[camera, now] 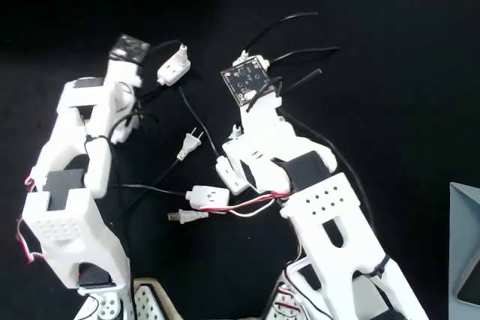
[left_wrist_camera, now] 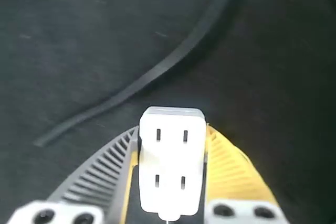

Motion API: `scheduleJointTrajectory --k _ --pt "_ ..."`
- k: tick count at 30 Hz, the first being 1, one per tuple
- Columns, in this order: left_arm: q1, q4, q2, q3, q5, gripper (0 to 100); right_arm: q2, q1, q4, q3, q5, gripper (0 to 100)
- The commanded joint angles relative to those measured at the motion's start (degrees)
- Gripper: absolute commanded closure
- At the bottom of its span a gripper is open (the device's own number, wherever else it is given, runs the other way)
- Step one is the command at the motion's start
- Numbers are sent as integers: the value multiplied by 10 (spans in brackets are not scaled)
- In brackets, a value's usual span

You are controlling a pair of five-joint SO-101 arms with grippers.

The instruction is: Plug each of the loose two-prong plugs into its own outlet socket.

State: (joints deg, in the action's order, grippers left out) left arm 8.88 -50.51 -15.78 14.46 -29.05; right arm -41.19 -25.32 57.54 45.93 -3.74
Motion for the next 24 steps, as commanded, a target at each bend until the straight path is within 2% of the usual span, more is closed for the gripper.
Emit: scheduleJointTrajectory --k 1,9,13,15,19,24 --pt "-38 -27 74 45 -11 941 -13 -6 -9 -4 -2 986" --pt "-102 -25 215 189 -15 924 -13 -6 -9 -4 -2 986" --pt "-104 -9 232 218 -14 921 -13 -6 -9 -4 -1 986" --pt "-96 0 232 222 -13 880 -13 -6 -9 -4 -1 986" --pt "-67 -17 239 217 13 718 -10 -6 -10 -4 0 986" --pt "-36 -55 285 194 31 704 -9 -7 -11 -4 1 986"
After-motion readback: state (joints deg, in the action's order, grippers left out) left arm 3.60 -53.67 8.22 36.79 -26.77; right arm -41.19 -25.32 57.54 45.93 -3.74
